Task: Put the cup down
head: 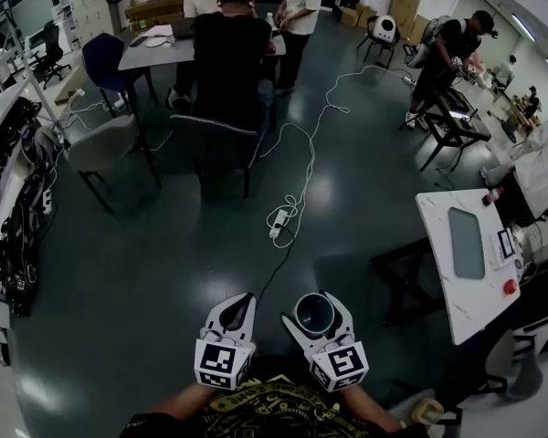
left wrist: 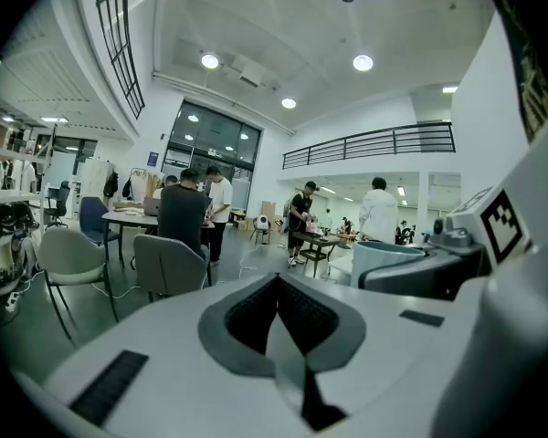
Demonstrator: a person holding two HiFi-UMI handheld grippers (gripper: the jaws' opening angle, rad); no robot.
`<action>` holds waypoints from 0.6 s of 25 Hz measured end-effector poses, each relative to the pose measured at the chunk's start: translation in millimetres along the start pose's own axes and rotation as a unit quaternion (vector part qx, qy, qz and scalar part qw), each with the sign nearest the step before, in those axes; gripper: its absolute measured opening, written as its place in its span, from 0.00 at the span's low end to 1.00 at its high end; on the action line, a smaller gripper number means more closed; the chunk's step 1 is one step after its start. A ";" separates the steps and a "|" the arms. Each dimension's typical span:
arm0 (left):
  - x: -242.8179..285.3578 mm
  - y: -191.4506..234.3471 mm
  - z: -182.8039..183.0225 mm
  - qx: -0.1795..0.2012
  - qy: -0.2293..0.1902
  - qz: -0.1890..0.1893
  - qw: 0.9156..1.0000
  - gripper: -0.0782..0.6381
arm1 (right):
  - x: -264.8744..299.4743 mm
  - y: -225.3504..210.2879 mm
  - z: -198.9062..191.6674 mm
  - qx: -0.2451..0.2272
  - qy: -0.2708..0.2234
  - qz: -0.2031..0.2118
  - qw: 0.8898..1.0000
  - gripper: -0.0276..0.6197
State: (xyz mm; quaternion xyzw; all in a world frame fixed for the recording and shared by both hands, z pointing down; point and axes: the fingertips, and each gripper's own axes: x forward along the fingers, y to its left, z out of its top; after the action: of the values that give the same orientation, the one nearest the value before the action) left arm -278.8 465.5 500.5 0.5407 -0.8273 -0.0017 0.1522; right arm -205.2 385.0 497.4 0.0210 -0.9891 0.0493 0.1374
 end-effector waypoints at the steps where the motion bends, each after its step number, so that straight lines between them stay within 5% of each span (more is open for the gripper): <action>1: 4.0 -3.3 -0.1 -0.001 0.002 -0.003 1.000 0.12 | -1.9 -4.9 0.9 0.002 -0.001 -0.003 1.000 0.64; 15: 59.5 -65.1 19.2 0.011 0.006 -0.042 0.999 0.12 | -38.2 -86.5 9.3 0.032 -0.017 -0.057 0.998 0.64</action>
State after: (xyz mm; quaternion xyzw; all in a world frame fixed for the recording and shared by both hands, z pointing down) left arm -247.5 382.1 486.2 0.5763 -0.8032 0.0045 0.1508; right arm -166.2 299.1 486.0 0.0821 -0.9864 0.0728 0.1225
